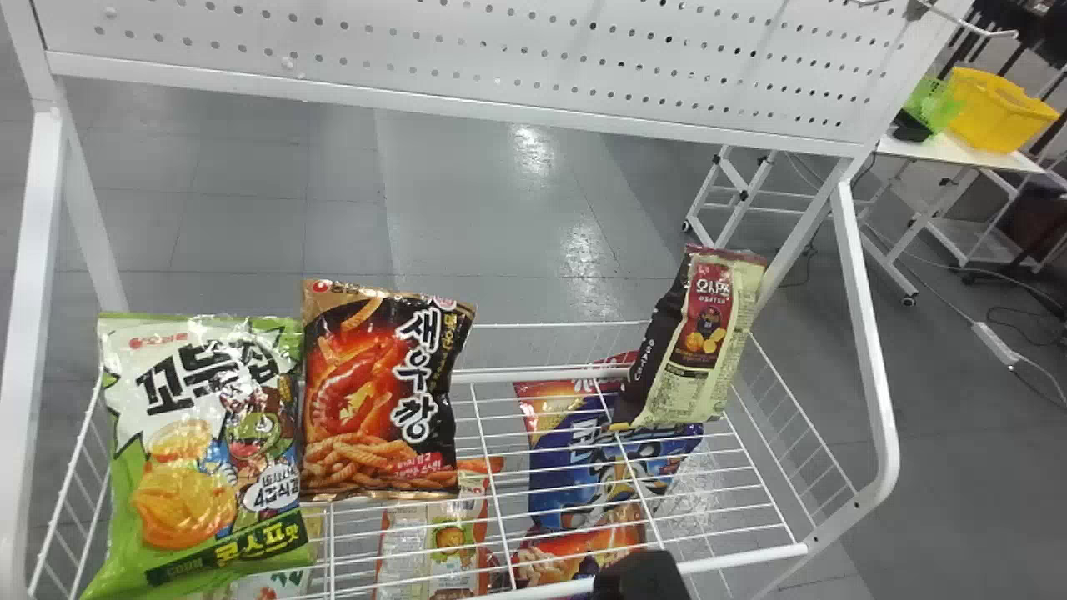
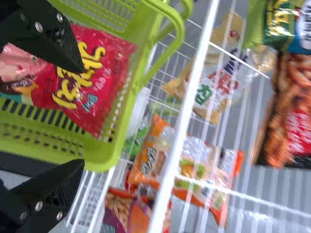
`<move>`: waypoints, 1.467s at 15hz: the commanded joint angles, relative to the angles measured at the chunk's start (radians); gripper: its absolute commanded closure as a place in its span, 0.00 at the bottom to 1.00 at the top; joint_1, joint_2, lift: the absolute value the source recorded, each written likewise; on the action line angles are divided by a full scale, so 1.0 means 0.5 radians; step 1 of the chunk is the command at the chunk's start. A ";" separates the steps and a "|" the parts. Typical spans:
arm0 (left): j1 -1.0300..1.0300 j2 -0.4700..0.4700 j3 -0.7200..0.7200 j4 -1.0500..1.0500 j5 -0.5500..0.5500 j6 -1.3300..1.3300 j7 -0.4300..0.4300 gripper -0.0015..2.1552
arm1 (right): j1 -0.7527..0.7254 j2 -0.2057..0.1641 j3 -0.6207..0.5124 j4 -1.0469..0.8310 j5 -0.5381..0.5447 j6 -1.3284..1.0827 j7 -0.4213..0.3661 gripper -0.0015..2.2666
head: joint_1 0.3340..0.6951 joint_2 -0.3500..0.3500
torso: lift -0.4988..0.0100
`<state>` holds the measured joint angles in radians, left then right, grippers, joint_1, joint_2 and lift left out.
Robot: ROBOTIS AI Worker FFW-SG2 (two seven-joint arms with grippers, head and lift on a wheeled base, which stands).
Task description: Hold basket handle with left hand then pick Jagalchi snack with right hand and place into basket
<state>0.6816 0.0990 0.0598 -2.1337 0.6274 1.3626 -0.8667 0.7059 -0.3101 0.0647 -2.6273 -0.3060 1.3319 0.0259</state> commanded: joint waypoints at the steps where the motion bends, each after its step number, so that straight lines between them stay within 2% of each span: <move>1: 0.002 -0.002 -0.003 0.003 0.000 -0.002 0.000 0.67 | 0.003 0.028 -0.126 -0.078 -0.051 -0.088 0.003 0.02 | 1.00 0.00 | 0.96; 3: 0.002 -0.002 -0.006 0.003 0.000 -0.008 0.003 0.67 | -0.001 0.062 -0.169 -0.065 -0.045 -0.419 0.003 0.03 | 1.00 0.00 | 0.96; 7: -0.001 -0.005 -0.025 0.009 -0.006 -0.008 0.018 0.67 | -0.007 0.108 -0.154 0.226 0.001 -1.438 0.089 0.03 | 1.00 0.00 | 0.96; 11: -0.007 -0.005 -0.028 0.015 -0.012 -0.008 0.018 0.67 | 0.088 0.108 -0.019 0.502 0.149 -2.217 0.083 0.03 | 1.00 0.00 | 0.96; 16: -0.007 -0.008 -0.025 0.021 -0.009 -0.008 0.012 0.67 | 0.294 0.089 -0.013 0.582 0.170 -2.733 0.028 0.03 | 1.00 0.00 | 0.96; 22: -0.010 -0.005 -0.012 0.031 -0.009 -0.008 -0.003 0.67 | 0.438 0.086 -0.083 0.613 0.176 -2.997 -0.040 0.03 | 1.00 0.00 | 0.96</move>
<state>0.6769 0.0961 0.0535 -2.1212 0.6228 1.3584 -0.8683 0.9087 -0.2669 0.0291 -2.3215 -0.2180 -0.1405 0.0056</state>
